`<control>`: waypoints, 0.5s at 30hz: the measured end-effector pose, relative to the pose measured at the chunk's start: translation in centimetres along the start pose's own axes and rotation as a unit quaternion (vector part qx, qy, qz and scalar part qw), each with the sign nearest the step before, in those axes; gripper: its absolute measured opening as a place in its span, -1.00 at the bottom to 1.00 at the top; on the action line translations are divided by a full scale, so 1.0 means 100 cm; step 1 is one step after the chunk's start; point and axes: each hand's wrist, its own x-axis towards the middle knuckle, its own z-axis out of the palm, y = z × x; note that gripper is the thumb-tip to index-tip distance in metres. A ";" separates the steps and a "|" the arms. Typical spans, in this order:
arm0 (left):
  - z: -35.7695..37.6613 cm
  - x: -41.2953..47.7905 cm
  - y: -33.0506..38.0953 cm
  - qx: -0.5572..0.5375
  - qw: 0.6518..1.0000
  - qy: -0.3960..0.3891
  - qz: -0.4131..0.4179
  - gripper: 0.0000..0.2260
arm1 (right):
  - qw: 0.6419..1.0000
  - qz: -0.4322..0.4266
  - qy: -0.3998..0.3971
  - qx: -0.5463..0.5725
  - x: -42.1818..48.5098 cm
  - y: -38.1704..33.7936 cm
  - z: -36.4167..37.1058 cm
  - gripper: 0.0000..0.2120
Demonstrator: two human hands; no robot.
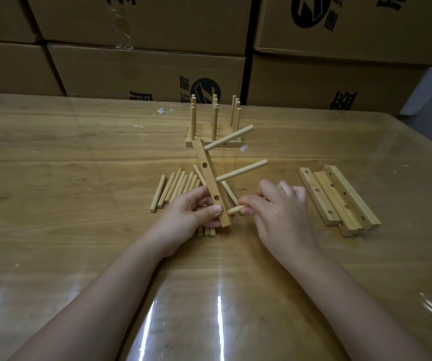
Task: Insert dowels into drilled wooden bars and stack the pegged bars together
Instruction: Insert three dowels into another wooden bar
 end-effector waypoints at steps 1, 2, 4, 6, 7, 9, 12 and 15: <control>0.000 0.000 0.000 0.000 1.000 0.000 0.001 -0.70 | 1.000 0.004 0.000 0.001 0.000 0.000 0.000 -0.88; 0.000 0.000 -0.001 -0.001 1.000 0.000 0.002 -0.70 | 1.000 0.009 0.000 0.003 -0.001 -0.001 0.000 -0.88; 0.000 0.000 -0.001 -0.003 1.000 0.001 0.004 -0.70 | 1.000 0.019 0.001 0.007 -0.001 -0.003 0.001 -0.88; -0.001 0.000 -0.002 -0.004 1.000 0.006 0.005 -0.69 | 1.000 0.026 -0.001 0.010 -0.002 -0.004 0.001 -0.88; 0.000 0.000 -0.003 -0.002 1.000 0.008 0.005 -0.69 | 0.999 0.031 -0.006 0.011 -0.002 -0.004 0.000 -0.89; 0.000 0.000 -0.003 0.005 1.000 0.010 0.007 -0.70 | 0.999 0.041 -0.018 0.013 -0.002 -0.004 0.000 -0.89; 0.000 0.000 -0.003 0.020 1.000 0.009 0.017 -0.70 | 0.998 0.052 -0.039 0.015 -0.002 -0.005 0.000 -0.89; 0.000 0.000 -0.003 0.032 0.999 0.010 0.024 -0.71 | 0.996 0.066 -0.054 0.017 -0.003 -0.003 -0.001 -0.87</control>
